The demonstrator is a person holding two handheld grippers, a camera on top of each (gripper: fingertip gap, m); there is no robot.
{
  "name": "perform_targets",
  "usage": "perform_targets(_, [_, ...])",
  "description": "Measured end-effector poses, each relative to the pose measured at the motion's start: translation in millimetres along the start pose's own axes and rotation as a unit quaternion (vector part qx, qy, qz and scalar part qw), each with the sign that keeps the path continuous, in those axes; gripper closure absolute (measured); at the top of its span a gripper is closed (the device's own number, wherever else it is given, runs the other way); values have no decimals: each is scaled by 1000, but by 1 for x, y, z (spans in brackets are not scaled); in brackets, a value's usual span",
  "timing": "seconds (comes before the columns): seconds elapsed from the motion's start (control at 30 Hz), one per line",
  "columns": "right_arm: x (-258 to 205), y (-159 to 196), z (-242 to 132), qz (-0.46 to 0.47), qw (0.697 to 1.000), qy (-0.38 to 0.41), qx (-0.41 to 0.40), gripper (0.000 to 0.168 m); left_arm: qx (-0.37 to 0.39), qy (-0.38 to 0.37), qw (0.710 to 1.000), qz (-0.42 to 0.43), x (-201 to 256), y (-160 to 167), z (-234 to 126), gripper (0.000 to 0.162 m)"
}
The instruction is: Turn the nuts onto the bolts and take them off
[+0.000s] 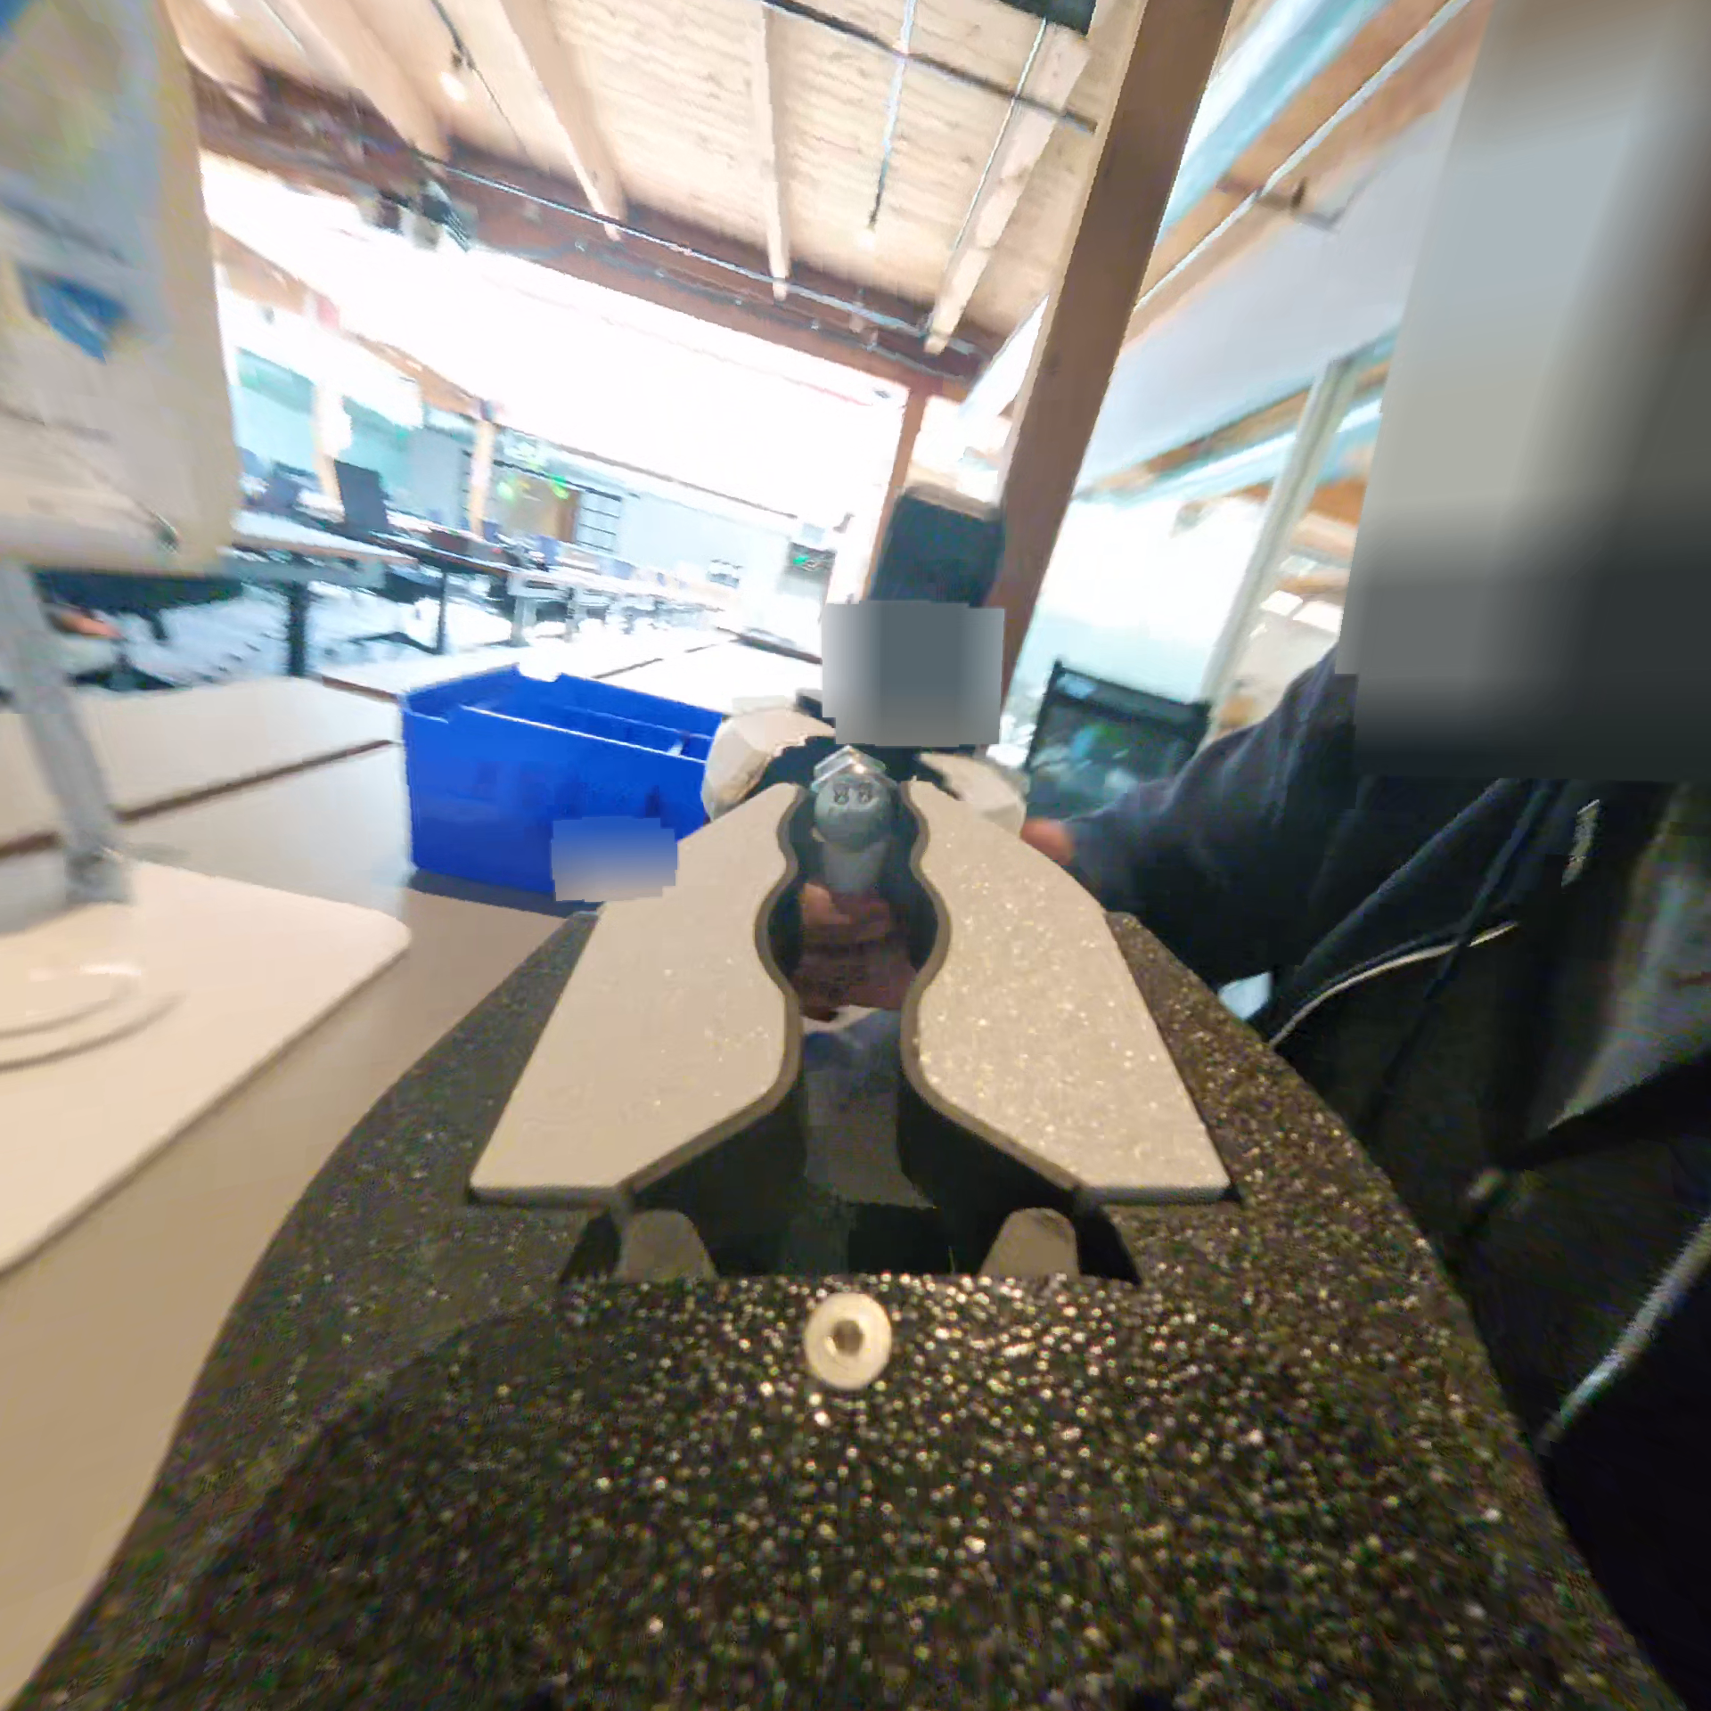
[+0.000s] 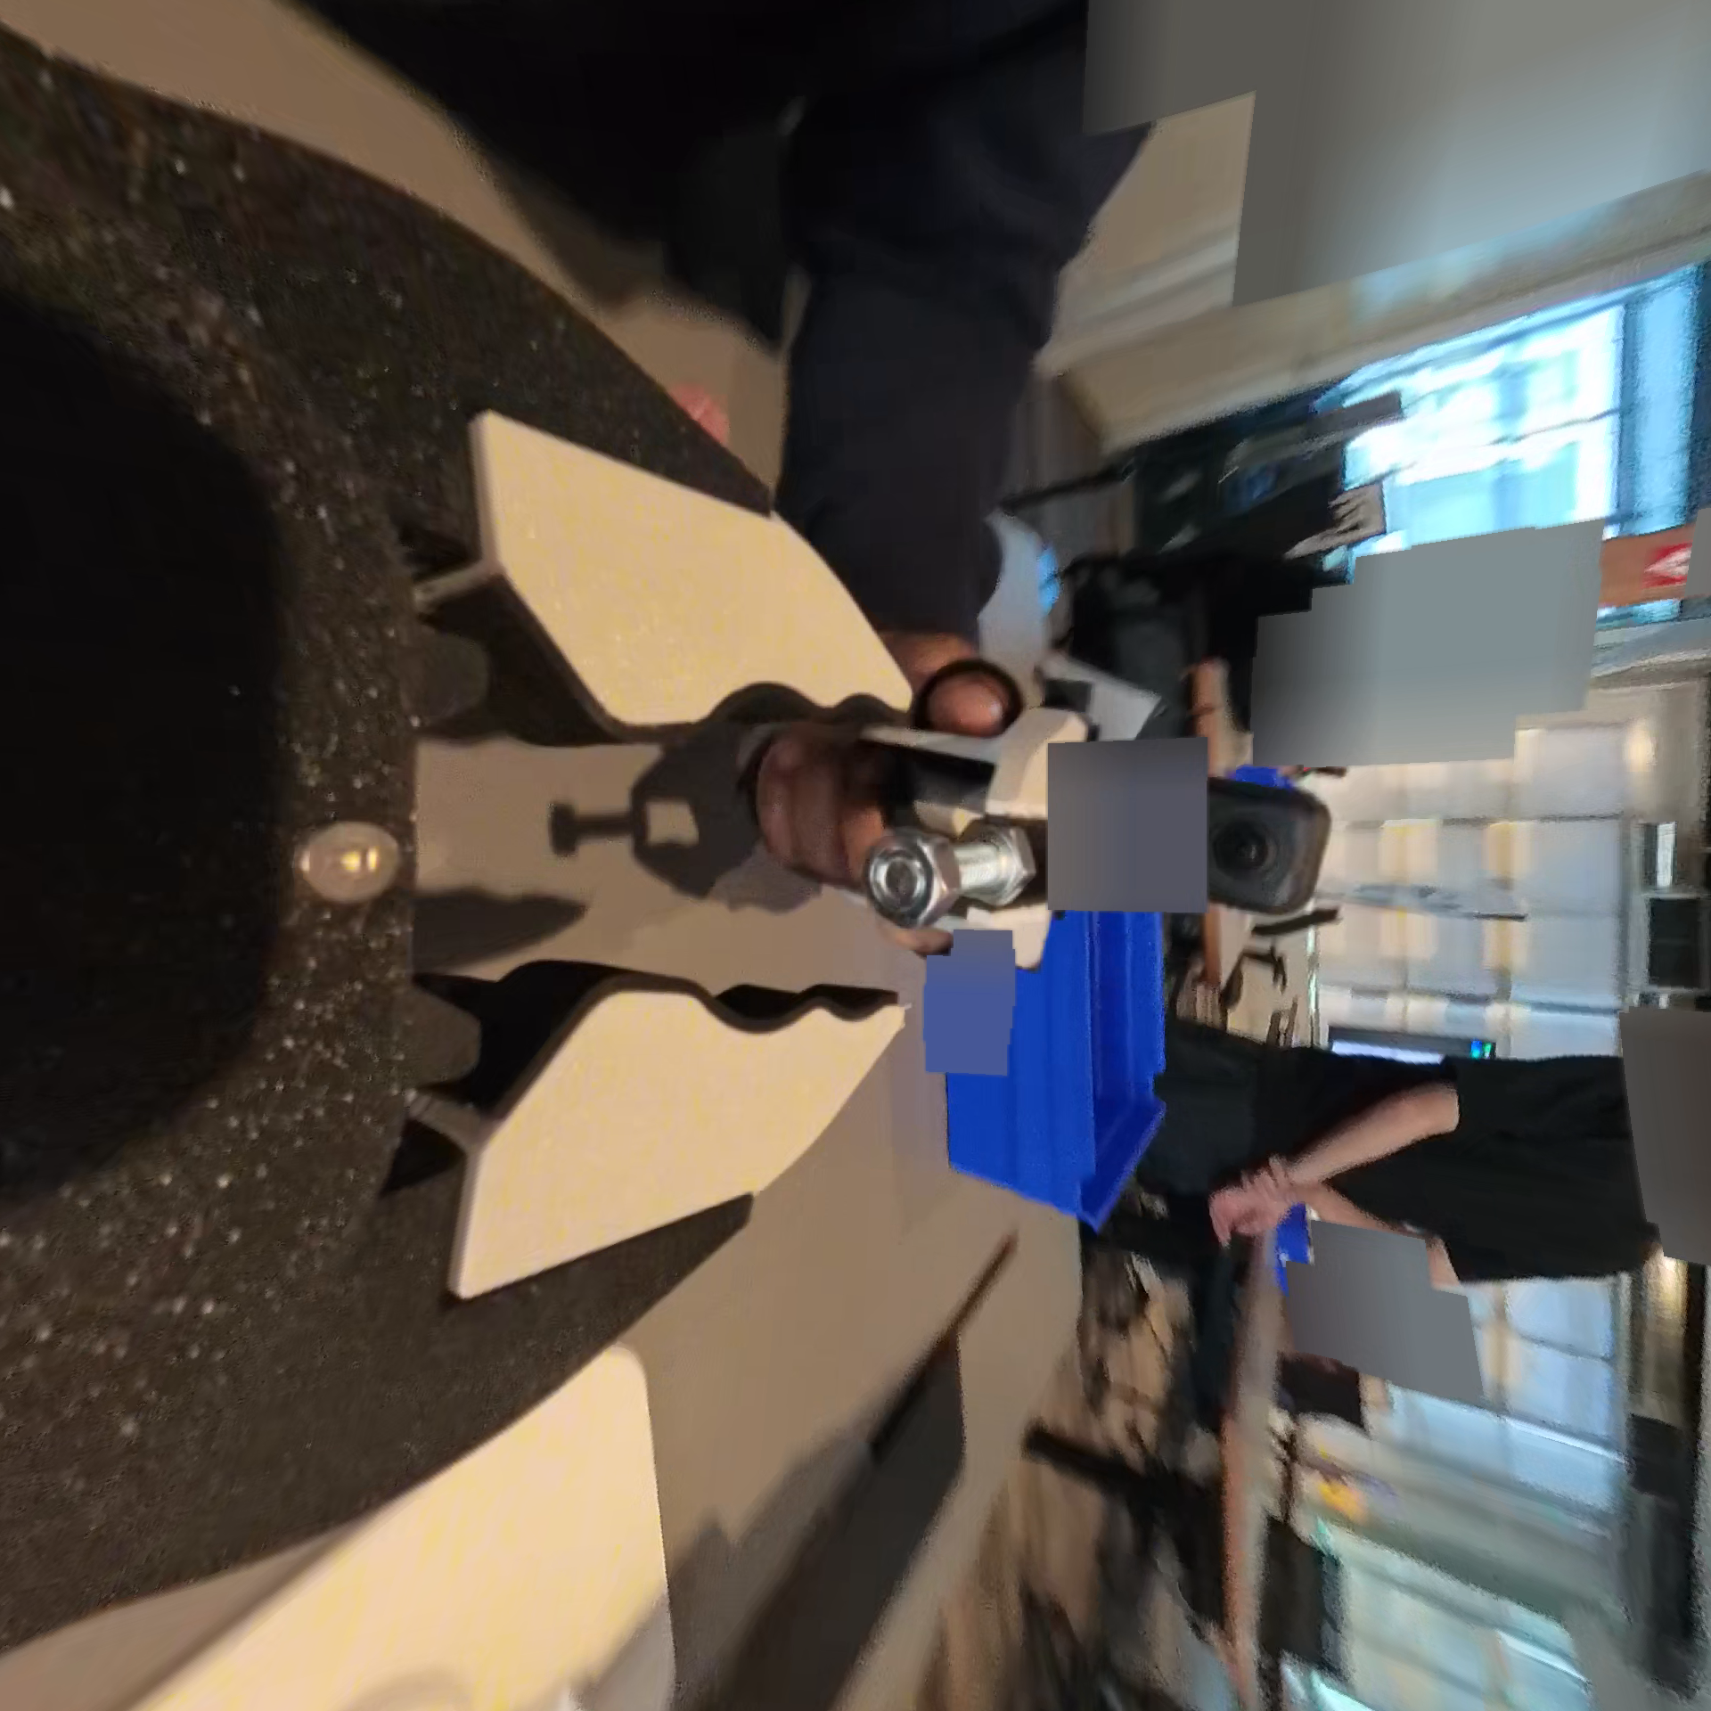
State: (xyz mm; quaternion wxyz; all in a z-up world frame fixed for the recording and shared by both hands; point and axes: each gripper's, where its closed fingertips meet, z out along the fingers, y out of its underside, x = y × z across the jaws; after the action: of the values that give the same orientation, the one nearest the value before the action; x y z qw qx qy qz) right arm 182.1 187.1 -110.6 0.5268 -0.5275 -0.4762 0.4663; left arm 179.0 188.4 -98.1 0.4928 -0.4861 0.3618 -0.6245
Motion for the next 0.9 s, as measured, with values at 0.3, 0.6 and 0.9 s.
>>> perform_targets(0.3, [-1, -12, -4, 309, 935, -145, 94, 122, -69, -65, 966, 242, 8, 2, 1, 146])
perform_targets(0.6, [-9, -9, -2, 332, 921, -184, 85, 150, -98, -70, 942, 312, 14, 9, 5, 146])
perform_targets(0.9, [-5, -7, -6, 51, 996, -60, 34, 151, -51, -18, 994, 95, 9, 9, 9, 146])
